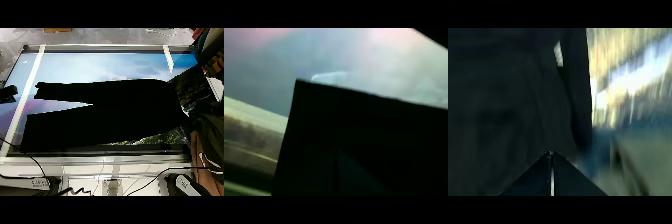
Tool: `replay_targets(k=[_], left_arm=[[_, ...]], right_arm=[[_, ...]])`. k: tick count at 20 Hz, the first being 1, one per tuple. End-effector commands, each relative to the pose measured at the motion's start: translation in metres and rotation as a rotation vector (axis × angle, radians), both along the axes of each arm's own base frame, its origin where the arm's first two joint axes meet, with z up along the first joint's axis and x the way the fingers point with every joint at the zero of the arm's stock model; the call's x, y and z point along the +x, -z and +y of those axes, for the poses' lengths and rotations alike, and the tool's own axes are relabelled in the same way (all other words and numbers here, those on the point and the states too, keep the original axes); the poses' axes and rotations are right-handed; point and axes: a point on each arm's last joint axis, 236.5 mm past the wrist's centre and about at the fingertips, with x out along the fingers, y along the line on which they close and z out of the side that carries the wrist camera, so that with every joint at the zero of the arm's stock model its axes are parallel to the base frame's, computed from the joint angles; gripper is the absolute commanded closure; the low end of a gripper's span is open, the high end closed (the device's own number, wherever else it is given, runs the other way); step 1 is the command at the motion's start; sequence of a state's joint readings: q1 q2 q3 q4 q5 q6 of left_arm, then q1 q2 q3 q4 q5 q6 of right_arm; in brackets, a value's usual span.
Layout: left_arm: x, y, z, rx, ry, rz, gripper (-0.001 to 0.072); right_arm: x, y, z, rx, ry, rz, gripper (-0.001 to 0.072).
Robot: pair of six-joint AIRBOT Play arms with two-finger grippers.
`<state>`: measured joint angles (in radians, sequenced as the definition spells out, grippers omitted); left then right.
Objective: Fold the clothes and pants, and hang the long-sleeved shirts on hangers.
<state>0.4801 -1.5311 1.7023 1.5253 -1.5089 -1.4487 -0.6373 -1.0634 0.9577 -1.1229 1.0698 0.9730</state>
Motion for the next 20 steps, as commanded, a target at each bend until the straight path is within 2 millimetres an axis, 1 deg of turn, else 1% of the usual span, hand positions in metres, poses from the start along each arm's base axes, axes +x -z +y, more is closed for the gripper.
replay_targets(k=[1,2,3,4,5,6,7,8,9,10,11,12,13,14,15,16,18,20], left_arm=[[-0.05,-0.007,0.007,0.045,-0.016,0.024,0.0698],[-0.066,0.002,0.01,0.042,-0.02,0.04,0.0698],[-0.084,0.012,0.013,0.029,-0.027,0.069,0.0697],[-0.099,0.023,0.016,0.011,-0.052,0.097,0.0697],[-0.113,0.034,0.018,-0.016,-0.082,0.125,0.0697],[-0.124,0.045,0.02,-0.04,-0.111,0.148,0.0697],[-0.13,0.054,0.024,-0.048,-0.139,0.156,0.0696],[-0.127,0.06,0.03,-0.046,-0.159,0.125,0.0684],[-0.114,0.063,0.034,-0.045,-0.174,0.058,0.0684],[-0.091,0.061,0.035,-0.062,-0.189,-0.039,0.0615],[-0.065,0.057,0.033,-0.095,-0.209,-0.148,0.0361],[-0.039,0.051,0.029,-0.142,-0.237,-0.253,0.0156],[-0.011,0.045,0.028,-0.199,-0.282,-0.367,0.0127],[0.014,0.04,0.028,-0.279,-0.35,-0.468,0.0127],[0.035,0.039,0.026,-0.369,-0.416,-0.544,0.0127],[0.054,0.044,0.021,-0.463,-0.459,-0.594,0.0126],[0.079,0.063,0.014,-0.564,-0.461,-0.638,0.0126],[0.092,0.09,0.016,-0.584,-0.484,-0.641,0.0126]], right_arm=[[-0.051,0.044,0.02,0.245,0.12,0.115,0.0696],[-0.057,0.057,0.031,0.291,0.125,0.138,0.0696],[-0.063,0.069,0.036,0.307,0.132,0.157,0.0695],[-0.064,0.075,0.039,0.321,0.152,0.157,0.0694],[-0.062,0.078,0.041,0.341,0.169,0.146,0.0694],[-0.059,0.076,0.044,0.362,0.175,0.13,0.0694],[-0.054,0.072,0.047,0.383,0.181,0.11,0.0678],[-0.05,0.069,0.048,0.399,0.187,0.093,0.061],[-0.047,0.066,0.05,0.417,0.191,0.079,0.0538],[-0.045,0.064,0.051,0.427,0.194,0.07,0.0533],[-0.042,0.062,0.052,0.437,0.198,0.059,0.0534],[-0.04,0.061,0.053,0.447,0.201,0.05,0.0533],[-0.037,0.058,0.054,0.459,0.205,0.037,0.0534],[-0.035,0.056,0.055,0.472,0.21,0.025,0.0534],[-0.031,0.053,0.055,0.481,0.217,0.009,0.0534],[-0.026,0.05,0.054,0.491,0.229,-0.013,0.0534],[-0.011,0.038,0.047,0.507,0.269,-0.088,0.0534],[0.004,0.02,0.036,0.508,0.297,-0.163,0.0534]])
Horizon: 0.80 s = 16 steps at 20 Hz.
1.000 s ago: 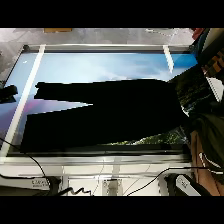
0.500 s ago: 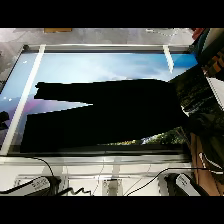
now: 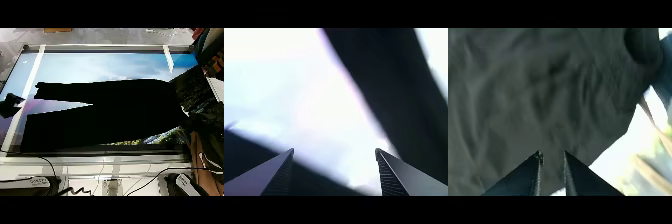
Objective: Fold the clothes and pants, and hang the long-sleeved shirts on hangers.
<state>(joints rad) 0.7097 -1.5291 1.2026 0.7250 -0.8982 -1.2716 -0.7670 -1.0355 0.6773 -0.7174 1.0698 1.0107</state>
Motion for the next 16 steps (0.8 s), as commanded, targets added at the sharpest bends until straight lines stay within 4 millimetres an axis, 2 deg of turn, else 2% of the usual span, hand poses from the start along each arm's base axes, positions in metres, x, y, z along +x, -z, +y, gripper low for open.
replay_targets(k=[1,3,5,8,10,13,16], left_arm=[[0.041,0.029,0.01,-0.103,-0.121,-0.106,0.0127],[0.049,0.051,0.011,-0.042,-0.092,-0.089,0.0126],[0.056,0.063,0.007,0.035,-0.038,-0.078,0.0127],[0.066,0.075,0.007,0.116,-0.043,-0.06,0.0128],[0.073,0.081,0.002,0.139,-0.046,-0.059,0.0182],[0.087,0.091,-0.012,0.148,-0.024,-0.056,0.0199],[0.093,0.09,-0.007,0.168,-0.058,-0.063,0.0227]], right_arm=[[0.028,-0.033,-0.014,0.007,0.079,-0.123,0.0534],[0.042,-0.063,-0.021,-0.008,0.081,-0.194,0.0534],[0.056,-0.097,-0.024,-0.046,0.059,-0.263,0.0534],[0.081,-0.147,-0.012,-0.137,-0.008,-0.37,0.0534],[0.097,-0.174,-0.003,-0.205,-0.03,-0.436,0.0534],[0.113,-0.192,0.012,-0.291,-0.062,-0.486,0.0534],[0.117,-0.184,0.021,-0.355,-0.097,-0.463,0.0535]])
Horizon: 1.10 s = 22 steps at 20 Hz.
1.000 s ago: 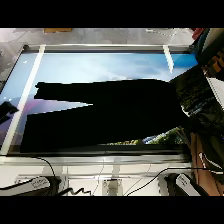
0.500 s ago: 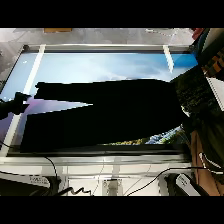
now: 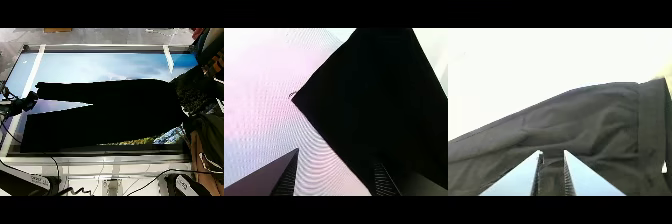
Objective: Fold the clothes and pants, and hang the long-sleeved shirts on hangers.
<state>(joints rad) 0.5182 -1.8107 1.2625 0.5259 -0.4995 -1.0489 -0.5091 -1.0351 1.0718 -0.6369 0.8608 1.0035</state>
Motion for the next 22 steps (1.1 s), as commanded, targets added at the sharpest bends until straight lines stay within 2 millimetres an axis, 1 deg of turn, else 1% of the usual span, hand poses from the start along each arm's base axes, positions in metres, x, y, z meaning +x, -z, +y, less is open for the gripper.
replay_targets(k=[1,2,3,5,6,7,9,10,12,14,19,20,21,22], left_arm=[[0.008,0.002,0.006,0.038,-0.033,-0.009,0.0228],[0.008,0.002,0.007,0.041,-0.035,-0.01,0.0245],[0.008,0.002,0.007,0.041,-0.035,-0.01,0.0283],[0.008,0.002,0.01,0.056,-0.038,-0.008,0.0328],[0.007,0.002,0.012,0.069,-0.042,-0.007,0.0373],[0.008,0.002,0.014,0.073,-0.047,-0.009,0.0443],[0.007,0.002,0.015,0.073,-0.048,-0.008,0.0632],[0.007,0.002,0.015,0.073,-0.05,-0.008,0.0696],[0.007,0.001,0.015,0.072,-0.048,-0.01,0.0697],[0.006,-0.005,0.01,0.057,-0.029,-0.014,0.0698],[0.003,-0.035,-0.01,0.045,0.049,-0.028,0.0702],[-0.002,-0.036,-0.008,0.05,0.037,0.003,0.0703],[-0.01,-0.032,-0.005,0.051,0.005,0.05,0.0704],[-0.021,-0.023,-0.003,0.055,-0.035,0.124,0.0704]], right_arm=[[0.007,0.002,0.002,-0.099,0.016,0.017,0.0535],[0.006,0.009,-0.003,-0.108,0.031,0.046,0.0535],[0.004,0.015,-0.006,-0.106,0.046,0.069,0.0535],[0.005,0.02,-0.01,-0.111,0.055,0.086,0.0535],[0.005,0.02,-0.01,-0.111,0.055,0.086,0.0535],[0.005,0.02,-0.01,-0.111,0.055,0.086,0.0535],[0.005,0.02,-0.01,-0.111,0.055,0.086,0.0534],[0.005,0.02,-0.01,-0.111,0.055,0.086,0.0535],[0.005,0.02,-0.01,-0.111,0.055,0.086,0.0535],[0.005,0.02,-0.01,-0.111,0.056,0.086,0.0535],[0.005,0.02,-0.01,-0.112,0.055,0.086,0.0535],[0.005,0.02,-0.01,-0.112,0.055,0.086,0.0535],[0.005,0.02,-0.01,-0.113,0.055,0.086,0.0535],[0.005,0.02,-0.01,-0.114,0.055,0.087,0.0535]])
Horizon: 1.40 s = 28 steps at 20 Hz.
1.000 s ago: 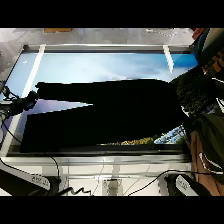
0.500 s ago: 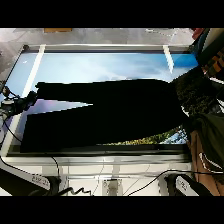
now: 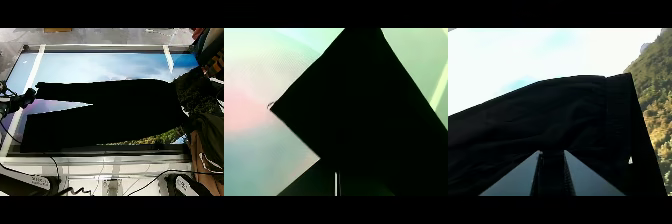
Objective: Fold the clothes and pants, and hang the long-sleeved shirts on hangers.
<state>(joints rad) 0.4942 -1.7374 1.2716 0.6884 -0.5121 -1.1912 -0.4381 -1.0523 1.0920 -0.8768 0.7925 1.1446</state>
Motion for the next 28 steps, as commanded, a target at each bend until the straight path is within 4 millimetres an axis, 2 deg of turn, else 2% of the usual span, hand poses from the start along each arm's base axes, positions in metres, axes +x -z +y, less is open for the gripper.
replay_targets(k=[1,2,3,4,5,6,7,13,15,17,18,19,20,22,24,28], left_arm=[[-0.028,0.015,0.003,0.026,-0.085,0.179,0.0704],[-0.03,0.02,0.001,0.069,-0.09,0.217,0.0701],[-0.023,0.021,-0.006,0.101,-0.08,0.208,0.0698],[-0.013,0.019,-0.012,0.122,-0.071,0.174,0.0662],[-0.005,0.018,-0.018,0.131,-0.065,0.149,0.0407],[0.003,0.017,-0.022,0.131,-0.075,0.123,0.008],[0.008,0.016,-0.022,0.103,-0.114,0.1,0.0071],[0.015,0.045,-0.014,-0.058,-0.283,0.072,0.0111],[0.021,0.051,-0.018,-0.053,-0.285,0.057,0.0219],[0.029,0.047,-0.019,-0.034,-0.287,0.017,0.0362],[0.033,0.044,-0.018,-0.024,-0.29,-0.006,0.0458],[0.037,0.039,-0.017,-0.014,-0.293,-0.031,0.0634],[0.04,0.035,-0.015,-0.005,-0.298,-0.053,0.0697],[0.042,0.028,-0.016,0.01,-0.289,-0.067,0.0698],[0.043,0.013,-0.017,0.092,-0.224,-0.072,0.0699],[0.036,-0.035,-0.019,0.226,-0.111,-0.076,0.0699]], right_arm=[[0.0,0.0,0.0,-0.004,0.0,0.002,0.0535],[0.0,0.001,-0.001,-0.008,0.0,0.005,0.0535],[0.0,0.003,-0.002,-0.011,0.0,0.009,0.0535],[0.0,0.003,-0.002,-0.014,0.001,0.01,0.0535],[0.0,0.003,-0.002,-0.015,0.001,0.01,0.0535],[0.0,0.003,-0.002,-0.015,0.001,0.01,0.0535],[0.0,0.003,-0.003,-0.016,0.001,0.01,0.0535],[0.0,0.003,-0.003,-0.019,0.003,0.008,0.0535],[0.001,0.002,-0.004,-0.021,0.006,0.005,0.0535],[0.002,0.001,-0.006,-0.025,0.012,-0.002,0.0535],[0.002,0.0,-0.007,-0.026,0.015,-0.006,0.0535],[0.002,0.0,-0.007,-0.027,0.016,-0.007,0.0535],[0.002,0.0,-0.007,-0.026,0.016,-0.007,0.0535],[0.002,0.001,-0.008,-0.032,0.018,-0.004,0.0543],[0.0,0.008,-0.014,-0.03,0.047,0.027,0.0545],[0.0,0.047,-0.032,0.019,0.138,0.146,0.0545]])
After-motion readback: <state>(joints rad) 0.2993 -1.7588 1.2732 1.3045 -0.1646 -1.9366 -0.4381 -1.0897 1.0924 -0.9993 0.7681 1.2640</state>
